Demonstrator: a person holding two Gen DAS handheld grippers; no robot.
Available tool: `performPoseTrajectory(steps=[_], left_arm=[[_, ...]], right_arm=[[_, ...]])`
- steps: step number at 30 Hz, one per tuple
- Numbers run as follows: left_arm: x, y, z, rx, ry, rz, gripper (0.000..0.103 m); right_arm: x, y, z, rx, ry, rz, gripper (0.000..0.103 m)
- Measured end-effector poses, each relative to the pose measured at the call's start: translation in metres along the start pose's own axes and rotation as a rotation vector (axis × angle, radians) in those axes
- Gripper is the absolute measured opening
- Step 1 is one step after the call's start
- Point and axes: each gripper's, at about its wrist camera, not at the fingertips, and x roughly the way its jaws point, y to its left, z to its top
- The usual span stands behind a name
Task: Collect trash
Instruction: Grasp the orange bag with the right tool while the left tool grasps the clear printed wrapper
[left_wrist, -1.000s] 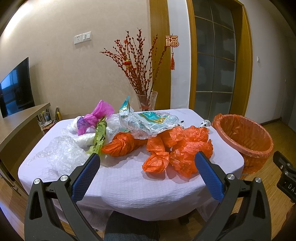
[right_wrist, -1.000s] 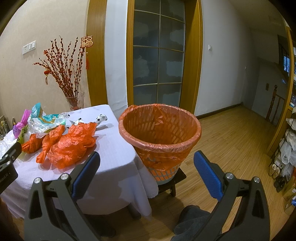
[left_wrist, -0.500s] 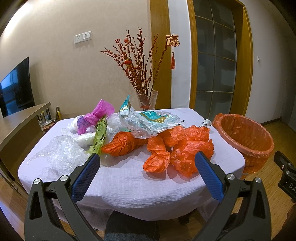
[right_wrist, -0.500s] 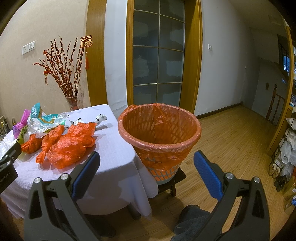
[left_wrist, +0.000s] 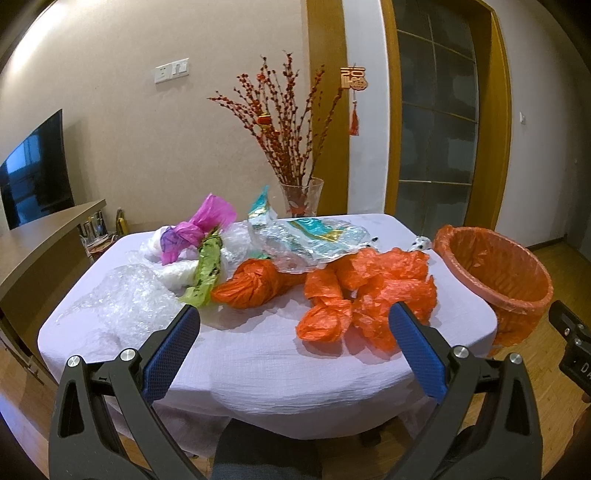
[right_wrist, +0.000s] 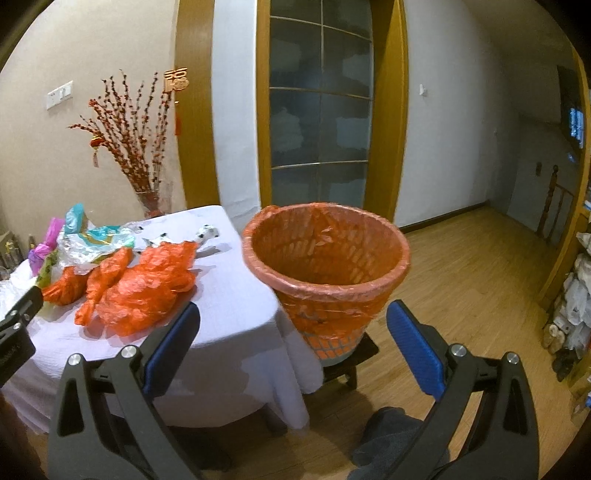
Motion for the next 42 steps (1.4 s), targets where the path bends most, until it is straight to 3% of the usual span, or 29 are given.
performPoseTrajectory(steps=[9, 12, 16, 24, 26, 30, 33, 42], left_arm=[[0.004, 0.030, -0.002, -0.026, -0.002, 0.081, 0.101], [0.008, 0.041, -0.002, -0.046, 0.003, 0.095, 0.101], [0.016, 0.055, 0.000, -0.079, 0.021, 0.080, 0.101], [0.032, 0.069, 0.007, -0.084, 0.024, 0.093, 0.099], [0.036, 0.071, 0.010, -0.084, 0.025, 0.092, 0.095], [0.044, 0.072, 0.017, -0.083, 0.028, 0.076, 0.087], [0.048, 0.069, 0.021, -0.078, 0.033, 0.054, 0.080], [0.071, 0.038, 0.051, -0.045, 0.030, -0.025, 0.075]], right_arm=[[0.034, 0.040, 0.016, 0.009, 0.036, 0.185, 0.098], [0.050, 0.059, 0.024, -0.010, 0.057, 0.250, 0.083], [0.076, 0.083, 0.029, -0.034, 0.102, 0.303, 0.072], [0.124, 0.112, 0.023, -0.034, 0.203, 0.334, 0.067], [0.135, 0.117, 0.018, -0.049, 0.240, 0.340, 0.061], [0.143, 0.124, 0.007, -0.106, 0.266, 0.349, 0.030], [0.138, 0.121, 0.006, -0.120, 0.251, 0.366, 0.017], [0.108, 0.081, 0.022, -0.085, 0.177, 0.342, 0.014]])
